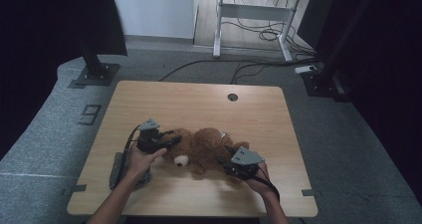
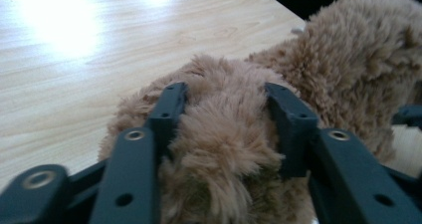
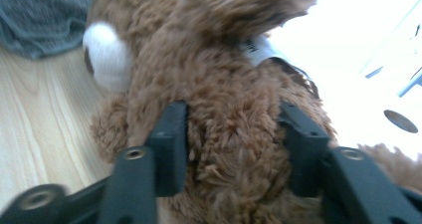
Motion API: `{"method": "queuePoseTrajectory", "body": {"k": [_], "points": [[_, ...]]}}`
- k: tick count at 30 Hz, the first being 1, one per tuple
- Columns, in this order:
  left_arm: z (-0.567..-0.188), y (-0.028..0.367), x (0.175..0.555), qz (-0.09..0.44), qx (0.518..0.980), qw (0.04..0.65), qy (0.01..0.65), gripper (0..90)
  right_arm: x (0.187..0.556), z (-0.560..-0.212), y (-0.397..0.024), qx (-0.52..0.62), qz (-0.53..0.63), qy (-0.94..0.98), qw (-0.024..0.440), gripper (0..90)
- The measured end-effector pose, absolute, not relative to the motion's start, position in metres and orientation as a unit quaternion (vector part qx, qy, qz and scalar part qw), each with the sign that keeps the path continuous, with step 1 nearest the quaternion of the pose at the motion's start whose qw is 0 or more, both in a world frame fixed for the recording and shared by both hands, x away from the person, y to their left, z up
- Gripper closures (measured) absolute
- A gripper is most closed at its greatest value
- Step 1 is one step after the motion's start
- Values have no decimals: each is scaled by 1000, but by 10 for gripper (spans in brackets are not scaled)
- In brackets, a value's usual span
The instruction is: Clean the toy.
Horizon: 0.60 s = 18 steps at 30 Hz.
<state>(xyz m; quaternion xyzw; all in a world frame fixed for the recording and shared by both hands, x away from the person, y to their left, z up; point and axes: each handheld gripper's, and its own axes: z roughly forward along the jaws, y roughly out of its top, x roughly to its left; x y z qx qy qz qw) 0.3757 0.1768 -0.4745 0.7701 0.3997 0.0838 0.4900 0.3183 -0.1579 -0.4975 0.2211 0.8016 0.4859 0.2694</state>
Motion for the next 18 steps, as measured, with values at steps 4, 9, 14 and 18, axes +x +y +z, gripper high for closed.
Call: {"method": "queuePoseTrajectory", "body": {"k": [4, 9, 14, 18], "points": [[-477, 176, 366, 106, 775, 489, 386, 641, 318, -484, -168, 250, 518, 780, 248, 408], [-478, 176, 362, 113, 775, 492, 380, 680, 322, -455, -175, 267, 529, 769, 240, 294], [-479, 177, 359, 113, 774, 495, 377, 681, 345, -438, -169, 285, 504, 790, 204, 192], [-480, 179, 357, 111, 773, 498, 376, 681, 362, -453, -163, 298, 465, 822, 141, 131]]}}
